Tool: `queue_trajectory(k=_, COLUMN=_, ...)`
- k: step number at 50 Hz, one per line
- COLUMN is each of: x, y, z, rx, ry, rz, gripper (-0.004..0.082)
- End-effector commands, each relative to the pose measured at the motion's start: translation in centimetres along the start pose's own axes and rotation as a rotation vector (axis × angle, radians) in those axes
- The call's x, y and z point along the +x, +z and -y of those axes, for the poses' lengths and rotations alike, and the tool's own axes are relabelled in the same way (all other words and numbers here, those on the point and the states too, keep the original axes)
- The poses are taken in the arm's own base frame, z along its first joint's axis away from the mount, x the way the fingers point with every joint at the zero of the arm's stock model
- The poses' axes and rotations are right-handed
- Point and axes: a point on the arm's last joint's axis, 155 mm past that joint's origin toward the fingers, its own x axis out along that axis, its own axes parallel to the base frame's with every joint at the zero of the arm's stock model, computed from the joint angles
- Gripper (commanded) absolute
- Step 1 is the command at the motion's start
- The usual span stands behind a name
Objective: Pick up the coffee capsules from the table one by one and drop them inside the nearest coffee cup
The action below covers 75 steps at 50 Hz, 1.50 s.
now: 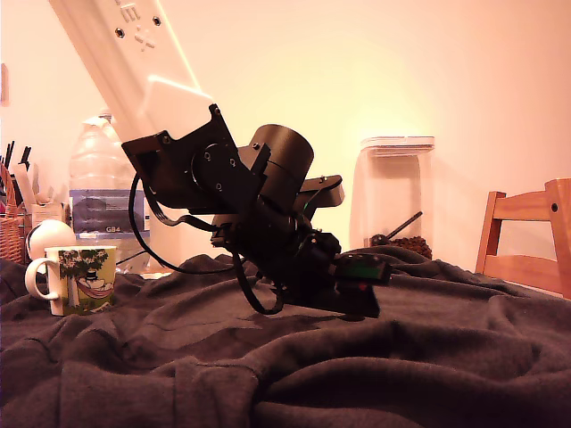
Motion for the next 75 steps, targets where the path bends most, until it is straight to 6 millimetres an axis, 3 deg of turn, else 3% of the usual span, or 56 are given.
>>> queue_trajectory(k=1, x=0.6, y=-1.1, z=-0.2, rx=-0.004, ry=0.0, rz=-0.018, gripper=0.0156)
queue_trajectory(k=31, x=0.6, y=-0.6, z=-0.2, rx=-0.001, ry=0.0, rz=0.0, gripper=0.0142)
queue_trajectory(k=42, x=0.1, y=0.4, z=-0.3, rx=0.011, ry=0.002, rz=0.017, gripper=0.0076)
queue_trajectory(k=60, x=-2.4, y=3.5, z=-0.6, rx=0.026, ry=0.019, rz=0.065, gripper=0.0076)
queue_trajectory(k=75, x=-5.7, y=4.7, z=-3.1, rx=0.027, ry=0.121, rz=0.136, gripper=0.0076)
